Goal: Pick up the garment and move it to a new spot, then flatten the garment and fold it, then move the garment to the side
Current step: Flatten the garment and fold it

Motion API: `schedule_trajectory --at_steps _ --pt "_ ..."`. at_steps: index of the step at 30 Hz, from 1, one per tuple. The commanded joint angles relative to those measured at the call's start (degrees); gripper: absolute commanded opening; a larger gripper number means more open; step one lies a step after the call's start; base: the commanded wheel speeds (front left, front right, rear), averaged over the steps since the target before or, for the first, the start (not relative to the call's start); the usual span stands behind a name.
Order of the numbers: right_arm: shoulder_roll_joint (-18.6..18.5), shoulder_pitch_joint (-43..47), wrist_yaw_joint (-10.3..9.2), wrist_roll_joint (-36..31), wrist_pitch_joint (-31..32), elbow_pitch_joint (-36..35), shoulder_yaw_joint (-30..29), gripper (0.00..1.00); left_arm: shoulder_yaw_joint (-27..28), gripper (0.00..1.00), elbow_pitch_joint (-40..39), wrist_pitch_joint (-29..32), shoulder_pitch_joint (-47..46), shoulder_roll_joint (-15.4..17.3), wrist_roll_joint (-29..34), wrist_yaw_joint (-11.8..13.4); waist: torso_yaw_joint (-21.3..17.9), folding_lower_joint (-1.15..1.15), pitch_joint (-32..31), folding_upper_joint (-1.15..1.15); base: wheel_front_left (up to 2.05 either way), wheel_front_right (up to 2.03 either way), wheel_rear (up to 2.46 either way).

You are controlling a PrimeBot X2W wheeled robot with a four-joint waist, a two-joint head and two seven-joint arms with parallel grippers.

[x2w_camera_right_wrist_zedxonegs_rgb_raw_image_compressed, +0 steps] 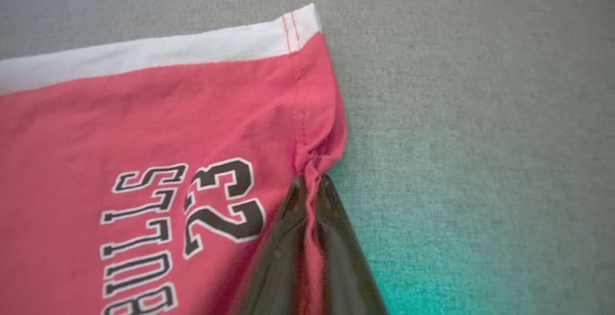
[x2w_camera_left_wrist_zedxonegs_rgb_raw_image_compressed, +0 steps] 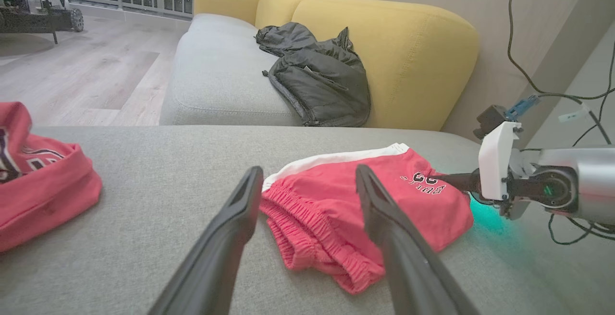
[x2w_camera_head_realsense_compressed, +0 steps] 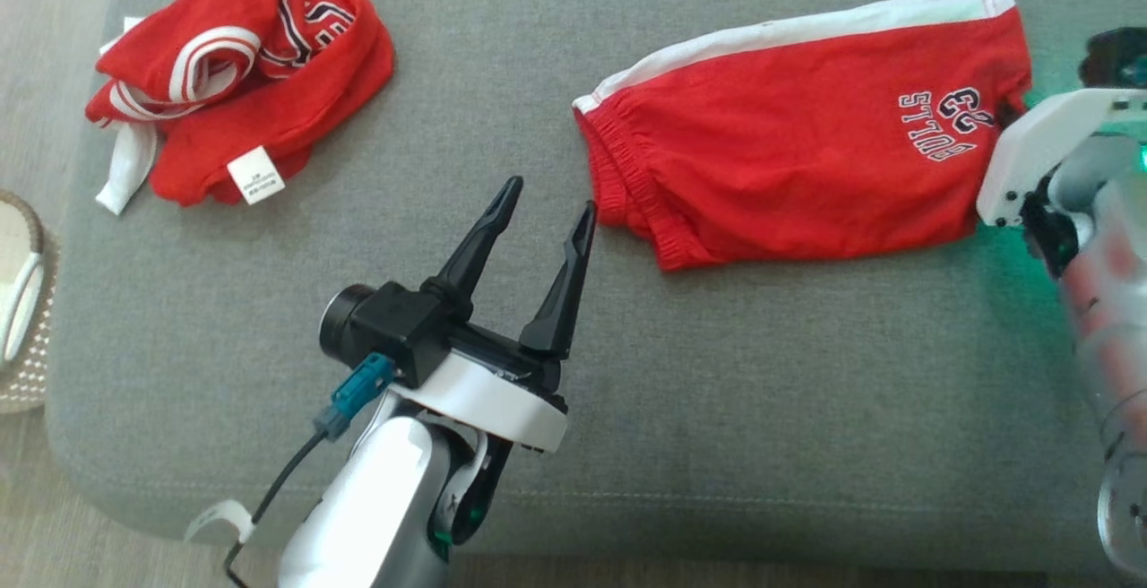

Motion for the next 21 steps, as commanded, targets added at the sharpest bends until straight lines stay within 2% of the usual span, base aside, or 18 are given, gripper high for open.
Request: schedule_trajectory --at_steps 1,9,17,19,21 --pt "0.6 1.3 0.39 -1.1 0.9 0.0 1.2 0.0 1.7 1.0 -2.2 -0.3 -0.2 0.4 -0.1 0.4 -0.6 0.0 -0.5 0.0 0.0 0.0 0.0" --pt "-0.6 1.6 0.39 -4.3 -1.6 -1.6 0.1 0.0 3.8 1.0 -2.8 -0.3 1.9 0.4 1.7 0.3 -5.3 0.0 -2.8 0.0 0.0 0.0 0.0" --pt "-4.3 2.4 0.39 -11.2 -2.3 -6.3 -0.9 0.0 4.7 1.0 -2.2 -0.3 3.7 0.4 2.2 -1.3 -9.2 0.0 -4.2 0.0 0.0 0.0 0.0" --pt "-4.3 2.5 0.39 -12.7 -2.5 -8.0 -2.1 0.0 4.7 1.0 -2.1 -0.3 3.6 0.4 2.1 -1.6 -9.3 0.0 -4.2 0.0 0.0 0.0 0.0" --pt "-2.4 2.8 0.39 -15.0 -3.1 -10.9 -3.4 0.0 4.5 1.0 -2.0 -0.3 3.5 0.4 1.9 -1.8 -9.2 0.0 -4.2 0.0 0.0 0.0 0.0"
